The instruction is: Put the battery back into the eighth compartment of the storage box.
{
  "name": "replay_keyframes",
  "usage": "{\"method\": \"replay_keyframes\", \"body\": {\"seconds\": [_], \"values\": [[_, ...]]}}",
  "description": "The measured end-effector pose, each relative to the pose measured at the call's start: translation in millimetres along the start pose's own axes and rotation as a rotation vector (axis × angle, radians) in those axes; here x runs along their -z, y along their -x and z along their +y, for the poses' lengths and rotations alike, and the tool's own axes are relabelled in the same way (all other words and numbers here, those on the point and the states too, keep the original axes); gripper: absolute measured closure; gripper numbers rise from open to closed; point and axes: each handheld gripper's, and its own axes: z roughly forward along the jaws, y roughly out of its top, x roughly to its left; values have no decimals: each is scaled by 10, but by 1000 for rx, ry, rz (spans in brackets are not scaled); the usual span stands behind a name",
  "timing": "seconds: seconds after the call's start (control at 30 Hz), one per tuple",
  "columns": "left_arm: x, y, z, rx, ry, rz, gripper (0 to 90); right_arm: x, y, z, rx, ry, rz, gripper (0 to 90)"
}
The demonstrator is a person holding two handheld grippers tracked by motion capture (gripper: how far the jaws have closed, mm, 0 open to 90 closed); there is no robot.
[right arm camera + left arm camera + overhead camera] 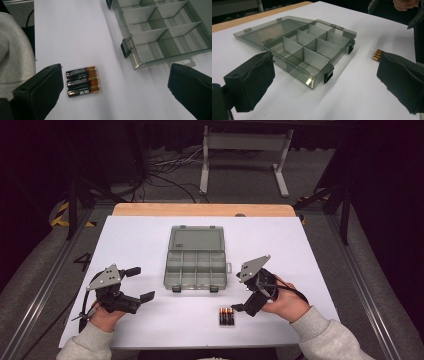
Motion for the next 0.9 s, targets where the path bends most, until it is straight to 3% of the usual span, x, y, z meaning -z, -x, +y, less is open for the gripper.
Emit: {"method": "replay_keyframes", "body": {"seconds": [0.47, 0.9], "values": [[3, 1, -3, 2, 4, 5, 21, -240, -101, -154, -2, -23, 50, 20], [9, -4, -2, 4, 4, 8, 21, -436, -223, -218, 16, -77, 91, 24]]}}
